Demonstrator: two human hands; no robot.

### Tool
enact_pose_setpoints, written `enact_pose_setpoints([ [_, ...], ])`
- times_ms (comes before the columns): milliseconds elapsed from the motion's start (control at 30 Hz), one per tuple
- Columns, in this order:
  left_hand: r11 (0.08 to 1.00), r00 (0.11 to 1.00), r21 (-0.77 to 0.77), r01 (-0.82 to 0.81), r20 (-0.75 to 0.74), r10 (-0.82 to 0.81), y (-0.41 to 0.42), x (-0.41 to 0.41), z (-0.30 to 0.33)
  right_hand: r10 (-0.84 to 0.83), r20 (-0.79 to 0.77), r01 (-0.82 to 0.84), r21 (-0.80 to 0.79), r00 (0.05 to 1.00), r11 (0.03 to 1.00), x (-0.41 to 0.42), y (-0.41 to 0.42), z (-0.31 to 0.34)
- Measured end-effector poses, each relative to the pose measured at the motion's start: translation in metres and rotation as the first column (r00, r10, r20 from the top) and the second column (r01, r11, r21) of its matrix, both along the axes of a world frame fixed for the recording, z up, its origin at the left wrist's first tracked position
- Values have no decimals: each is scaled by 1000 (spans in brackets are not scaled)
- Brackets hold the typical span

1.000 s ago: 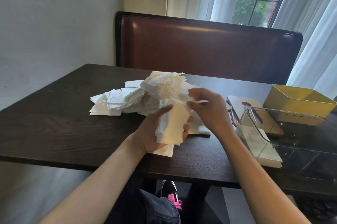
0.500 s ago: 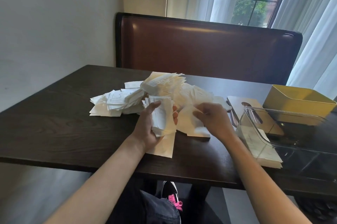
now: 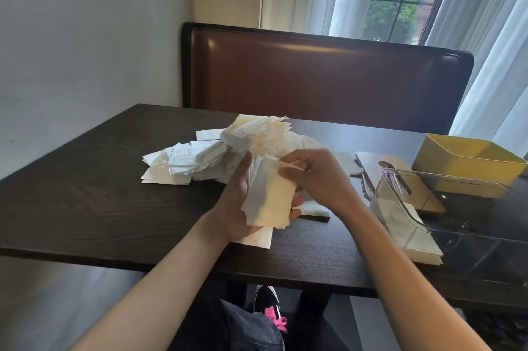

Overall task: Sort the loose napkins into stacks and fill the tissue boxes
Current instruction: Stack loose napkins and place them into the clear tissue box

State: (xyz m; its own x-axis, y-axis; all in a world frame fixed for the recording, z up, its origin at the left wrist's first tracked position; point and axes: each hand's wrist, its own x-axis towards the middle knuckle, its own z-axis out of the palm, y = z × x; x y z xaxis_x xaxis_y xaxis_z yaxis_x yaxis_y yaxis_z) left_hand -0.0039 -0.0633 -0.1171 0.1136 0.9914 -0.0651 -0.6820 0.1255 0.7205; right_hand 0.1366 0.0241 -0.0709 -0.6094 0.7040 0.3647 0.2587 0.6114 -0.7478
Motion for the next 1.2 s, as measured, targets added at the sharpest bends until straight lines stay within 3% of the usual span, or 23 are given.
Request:
enact_pose_setpoints([
  [100, 999, 999, 38, 31, -25, -30, 2, -1, -4, -44, -68, 42, -25, 997, 999, 3, 4, -9],
  [200, 996, 995, -19, -93, -24, 92, 3, -2, -3, -195, -108, 195, -5, 975, 981, 14, 15, -17],
  [300, 966, 964, -110, -232, 106, 244, 7, -5, -2, -230, 140, 239, -50, 963, 970, 22, 20, -32],
  [433, 951, 955, -125, -281, 62, 290, 9, -6, -3, -209, 390, 215, 29, 897, 976, 25, 15, -48],
  [600, 954, 956, -78, -291, -56, 287, 11, -8, -7, -158, 520, 177, 13, 840, 984, 28, 14, -44],
  [767, 952, 948, -46, -302, -118, 295, 10, -5, -7, -122, 515, 137, 8, 849, 990, 30, 16, -42],
  [833, 935, 934, -50, -350, -94, 344, 12, -6, -10, -104, 444, 147, -63, 890, 987, 33, 14, -40],
  [967, 892, 895, -77, -445, -86, 438, 16, -8, -13, -53, 59, 70, -353, 997, 933, 42, 16, -35],
  [1067, 908, 911, -89, -409, -101, 400, 15, -6, -12, -8, -157, -73, -506, 988, 860, 44, 11, -22],
  [1200, 961, 962, -64, -270, -69, 265, 11, -1, -6, 140, -397, -355, -546, 907, 759, 40, -3, 0],
])
